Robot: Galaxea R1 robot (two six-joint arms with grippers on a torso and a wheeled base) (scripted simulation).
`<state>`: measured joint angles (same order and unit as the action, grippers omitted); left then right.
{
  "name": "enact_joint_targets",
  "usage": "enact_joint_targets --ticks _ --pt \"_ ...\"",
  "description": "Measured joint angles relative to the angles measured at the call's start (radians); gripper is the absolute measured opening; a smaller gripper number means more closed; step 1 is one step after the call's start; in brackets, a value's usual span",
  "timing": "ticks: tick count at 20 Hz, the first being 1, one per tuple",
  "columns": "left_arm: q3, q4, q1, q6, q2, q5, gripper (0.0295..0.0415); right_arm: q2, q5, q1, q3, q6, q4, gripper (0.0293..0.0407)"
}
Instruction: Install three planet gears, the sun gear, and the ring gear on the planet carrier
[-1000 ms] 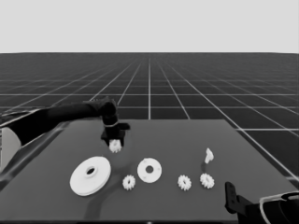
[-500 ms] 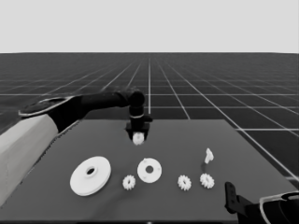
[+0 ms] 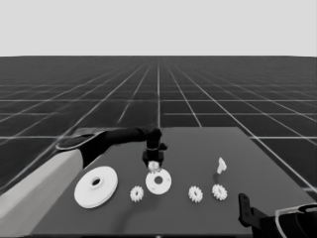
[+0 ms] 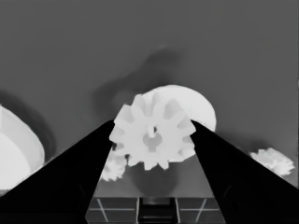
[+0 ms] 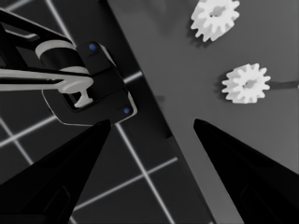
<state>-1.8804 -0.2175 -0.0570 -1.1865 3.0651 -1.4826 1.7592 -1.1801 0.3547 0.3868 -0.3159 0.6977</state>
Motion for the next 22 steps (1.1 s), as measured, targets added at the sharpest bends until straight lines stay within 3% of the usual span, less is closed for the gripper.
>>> enact_joint_targets --ticks 2,7,9,10,17,19,22 --pt "-0.057 -0.036 -0.046 0.032 0.019 0.026 0.0312 0.0 0.0 0.0 0.0 0.0 0.0 0.0385" --pt "-0.09 -0.052 -0.064 0.049 0.03 0.041 0.0312 0.0 0.0 0.0 0.0 0.0 0.0 0.0385" --pt "-0.091 -0.052 -0.065 0.05 0.03 0.042 0.0372 0.0 0.0 0.0 0.0 0.0 0.0 0.0385" --pt "-0.092 -0.053 -0.065 0.05 0.03 0.042 0.0381 0.0 0.0 0.0 0.0 0.0 0.0 0.0385" --pt "-0.092 -0.053 -0.066 0.05 0.031 0.042 0.0385 0.0 0.0 0.0 0.0 0.0 0.0 0.0385" --pt "0.108 0.133 0.134 -0.062 -0.036 -0.069 0.0385 0.0 0.0 0.0 0.0 0.0 0.0 0.0385" --pt "0.086 0.232 0.25 -0.05 -0.026 -0.092 0.0385 0.0 0.0 0.0 0.0 0.0 0.0 0.0385"
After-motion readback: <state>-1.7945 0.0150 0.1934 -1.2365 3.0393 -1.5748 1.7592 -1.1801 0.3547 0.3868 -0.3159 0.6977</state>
